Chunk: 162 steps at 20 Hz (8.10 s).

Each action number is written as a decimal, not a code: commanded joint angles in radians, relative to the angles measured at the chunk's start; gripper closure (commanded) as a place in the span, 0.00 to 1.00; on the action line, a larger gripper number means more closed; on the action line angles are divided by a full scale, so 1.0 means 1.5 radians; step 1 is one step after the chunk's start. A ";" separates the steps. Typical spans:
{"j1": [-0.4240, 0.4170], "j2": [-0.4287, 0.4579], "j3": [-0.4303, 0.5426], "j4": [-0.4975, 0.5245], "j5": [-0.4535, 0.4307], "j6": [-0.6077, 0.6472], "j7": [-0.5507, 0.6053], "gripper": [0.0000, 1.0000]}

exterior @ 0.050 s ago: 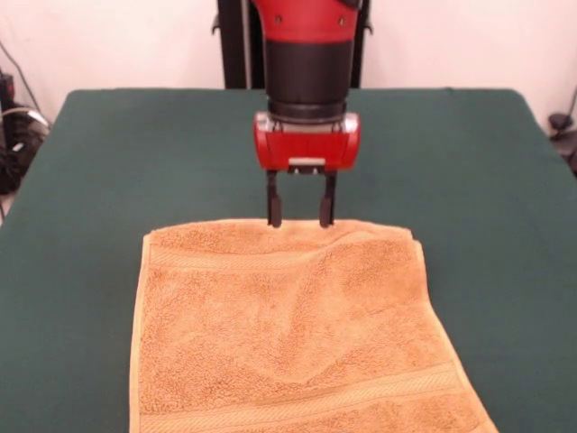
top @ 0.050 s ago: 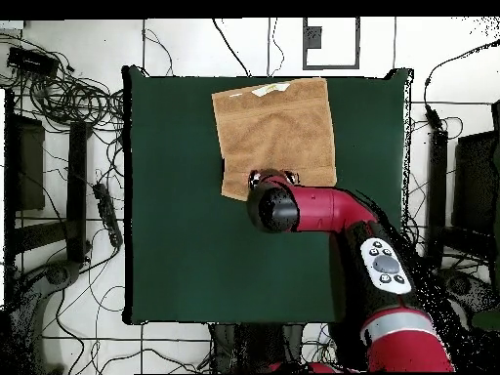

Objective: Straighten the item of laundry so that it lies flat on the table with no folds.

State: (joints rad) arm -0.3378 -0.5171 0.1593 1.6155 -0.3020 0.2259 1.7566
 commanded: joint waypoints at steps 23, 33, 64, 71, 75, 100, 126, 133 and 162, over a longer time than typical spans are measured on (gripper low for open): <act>-0.004 -0.036 0.014 0.151 0.026 0.076 0.055 0.00; -0.031 -0.210 0.031 0.252 0.067 0.236 0.019 0.00; 0.011 0.044 0.033 0.036 0.024 0.031 0.051 0.00; 0.015 0.061 0.033 0.009 0.023 0.028 0.046 0.00; 0.009 0.093 0.042 -0.016 0.020 0.014 0.040 0.00; 0.068 0.047 0.036 -0.176 0.051 0.291 0.001 0.00; 0.055 0.012 0.044 -0.143 0.043 0.307 0.007 0.00; 0.039 0.064 0.064 -0.169 0.038 0.261 -0.008 0.00; 0.021 0.200 0.068 -0.208 0.009 0.181 -0.003 0.00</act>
State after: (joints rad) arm -0.3266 -0.3239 0.1616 1.3105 -0.2587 0.5589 1.7566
